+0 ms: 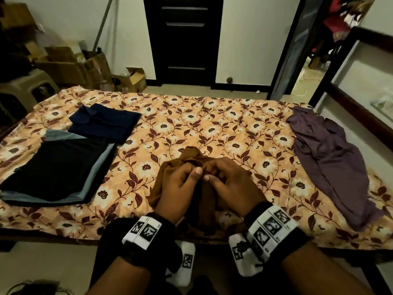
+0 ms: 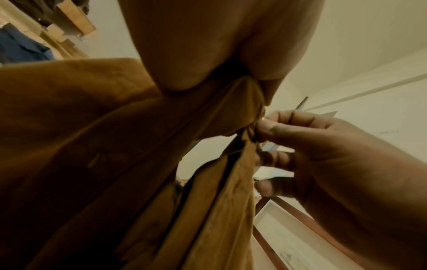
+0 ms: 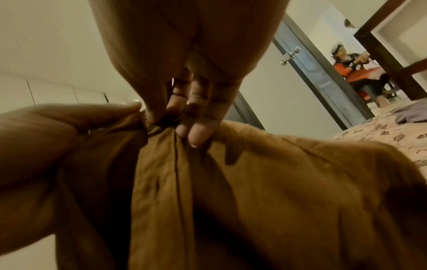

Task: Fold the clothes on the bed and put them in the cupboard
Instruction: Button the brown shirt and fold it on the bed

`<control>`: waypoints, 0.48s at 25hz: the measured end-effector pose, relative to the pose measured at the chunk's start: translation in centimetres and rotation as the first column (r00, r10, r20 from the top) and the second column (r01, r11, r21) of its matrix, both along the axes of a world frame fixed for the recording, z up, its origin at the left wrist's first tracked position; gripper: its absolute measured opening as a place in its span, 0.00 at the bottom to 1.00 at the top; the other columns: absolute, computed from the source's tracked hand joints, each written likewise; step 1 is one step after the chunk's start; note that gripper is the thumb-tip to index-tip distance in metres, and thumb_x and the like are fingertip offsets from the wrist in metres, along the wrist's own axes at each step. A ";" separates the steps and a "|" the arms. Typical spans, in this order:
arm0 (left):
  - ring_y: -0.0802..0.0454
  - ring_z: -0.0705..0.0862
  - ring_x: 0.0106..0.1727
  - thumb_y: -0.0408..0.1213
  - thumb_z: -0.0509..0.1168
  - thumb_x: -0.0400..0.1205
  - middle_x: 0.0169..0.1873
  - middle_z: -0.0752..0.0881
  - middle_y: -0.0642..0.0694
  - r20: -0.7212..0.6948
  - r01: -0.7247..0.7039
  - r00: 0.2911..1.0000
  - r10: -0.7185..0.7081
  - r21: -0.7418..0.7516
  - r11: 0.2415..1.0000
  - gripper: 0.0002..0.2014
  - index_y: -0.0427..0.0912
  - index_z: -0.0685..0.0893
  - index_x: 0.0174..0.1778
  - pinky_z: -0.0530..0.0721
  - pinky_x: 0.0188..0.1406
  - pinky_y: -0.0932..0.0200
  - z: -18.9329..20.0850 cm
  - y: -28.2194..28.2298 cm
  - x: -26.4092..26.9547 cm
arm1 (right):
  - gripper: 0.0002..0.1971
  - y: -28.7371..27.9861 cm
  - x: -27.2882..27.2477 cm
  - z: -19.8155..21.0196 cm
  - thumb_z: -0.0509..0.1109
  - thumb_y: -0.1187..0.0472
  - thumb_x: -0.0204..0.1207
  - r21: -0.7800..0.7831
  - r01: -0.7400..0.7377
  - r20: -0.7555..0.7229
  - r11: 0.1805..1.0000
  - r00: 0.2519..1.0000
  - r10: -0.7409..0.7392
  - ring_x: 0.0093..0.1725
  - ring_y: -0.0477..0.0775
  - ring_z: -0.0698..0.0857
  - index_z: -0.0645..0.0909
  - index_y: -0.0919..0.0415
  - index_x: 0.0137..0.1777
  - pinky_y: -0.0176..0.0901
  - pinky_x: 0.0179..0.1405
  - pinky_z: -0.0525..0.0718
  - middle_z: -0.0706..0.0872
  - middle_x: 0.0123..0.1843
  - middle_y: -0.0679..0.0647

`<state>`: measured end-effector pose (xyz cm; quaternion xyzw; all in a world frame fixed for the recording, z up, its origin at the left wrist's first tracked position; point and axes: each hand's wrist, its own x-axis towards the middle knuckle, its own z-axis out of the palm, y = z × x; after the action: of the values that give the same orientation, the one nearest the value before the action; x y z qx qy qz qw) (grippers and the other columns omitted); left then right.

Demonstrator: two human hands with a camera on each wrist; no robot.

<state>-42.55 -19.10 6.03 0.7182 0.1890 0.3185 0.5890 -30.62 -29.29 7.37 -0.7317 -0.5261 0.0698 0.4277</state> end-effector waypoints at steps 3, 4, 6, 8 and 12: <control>0.45 0.81 0.45 0.40 0.62 0.86 0.44 0.83 0.29 -0.108 0.110 0.985 -0.136 -0.214 0.971 0.15 0.27 0.81 0.49 0.80 0.50 0.49 -2.9 2.7 2.4 | 0.09 2.2 2.4 -3.6 0.63 0.53 0.78 -0.117 0.062 0.083 0.991 0.995 -0.052 0.43 0.47 0.80 0.78 0.54 0.54 0.43 0.39 0.80 0.81 0.47 0.44; 0.43 0.82 0.48 0.41 0.62 0.85 0.46 0.83 0.31 -0.132 0.159 0.970 -0.203 -0.285 0.945 0.14 0.30 0.81 0.51 0.80 0.53 0.47 -3.9 3.6 3.4 | 0.10 3.0 3.3 -4.7 0.61 0.51 0.76 -0.134 0.088 0.097 0.987 0.992 -0.075 0.41 0.50 0.82 0.77 0.53 0.52 0.47 0.36 0.81 0.82 0.45 0.46; 0.48 0.84 0.57 0.42 0.64 0.82 0.54 0.86 0.44 -0.208 0.256 0.917 -0.341 -0.347 0.902 0.12 0.41 0.81 0.58 0.82 0.61 0.49 -5.2 4.9 4.6 | 0.10 4.2 4.8 -6.3 0.59 0.50 0.72 -0.158 0.125 0.026 0.980 0.992 -0.122 0.39 0.54 0.84 0.75 0.51 0.48 0.50 0.34 0.84 0.84 0.41 0.49; 0.59 0.82 0.64 0.40 0.66 0.78 0.61 0.84 0.55 -0.364 0.355 0.822 -0.437 -0.270 0.895 0.17 0.52 0.79 0.64 0.80 0.67 0.55 -5.0 5.9 5.2 | 0.10 4.7 6.1 -6.5 0.57 0.50 0.69 -0.205 0.136 -0.119 0.969 0.980 -0.163 0.41 0.52 0.84 0.74 0.47 0.49 0.43 0.39 0.83 0.85 0.43 0.50; 0.70 0.81 0.60 0.37 0.65 0.77 0.57 0.86 0.59 -0.488 0.142 0.870 -0.065 0.122 0.982 0.15 0.53 0.85 0.59 0.78 0.67 0.56 -3.1 7.2 5.4 | 0.11 5.1 7.0 -5.0 0.57 0.48 0.68 -0.287 0.164 -0.296 0.944 0.922 -0.251 0.43 0.51 0.84 0.73 0.44 0.49 0.49 0.42 0.85 0.85 0.43 0.47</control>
<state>-37.16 -11.88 2.90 0.8274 0.2657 0.1112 0.4822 -23.57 -24.15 2.40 -0.8109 -0.3528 0.2122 0.4158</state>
